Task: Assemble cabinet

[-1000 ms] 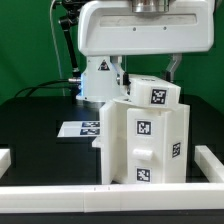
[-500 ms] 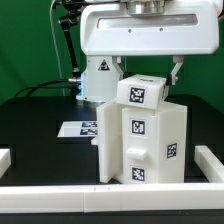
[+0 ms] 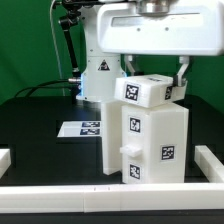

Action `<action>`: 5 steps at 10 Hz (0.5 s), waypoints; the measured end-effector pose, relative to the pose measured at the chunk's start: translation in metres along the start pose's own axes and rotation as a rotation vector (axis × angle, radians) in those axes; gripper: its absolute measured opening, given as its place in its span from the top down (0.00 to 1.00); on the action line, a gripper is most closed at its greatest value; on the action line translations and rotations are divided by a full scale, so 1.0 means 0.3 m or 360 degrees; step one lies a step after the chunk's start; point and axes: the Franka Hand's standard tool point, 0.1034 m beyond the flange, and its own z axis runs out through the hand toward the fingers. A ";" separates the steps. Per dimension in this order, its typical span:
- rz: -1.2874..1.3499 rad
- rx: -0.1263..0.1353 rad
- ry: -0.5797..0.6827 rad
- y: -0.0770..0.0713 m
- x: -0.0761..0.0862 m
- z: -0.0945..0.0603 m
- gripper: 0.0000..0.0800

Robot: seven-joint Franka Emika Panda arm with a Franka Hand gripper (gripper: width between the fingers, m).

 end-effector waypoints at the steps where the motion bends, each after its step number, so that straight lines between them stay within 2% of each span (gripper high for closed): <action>1: 0.0105 0.0024 0.0019 -0.008 0.001 0.000 0.30; 5: 0.0513 0.0057 -0.0015 -0.019 -0.008 0.000 0.29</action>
Offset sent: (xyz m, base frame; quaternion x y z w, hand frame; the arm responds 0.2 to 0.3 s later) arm -0.0006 -0.0011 0.0032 0.0040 -0.0038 0.1949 0.9808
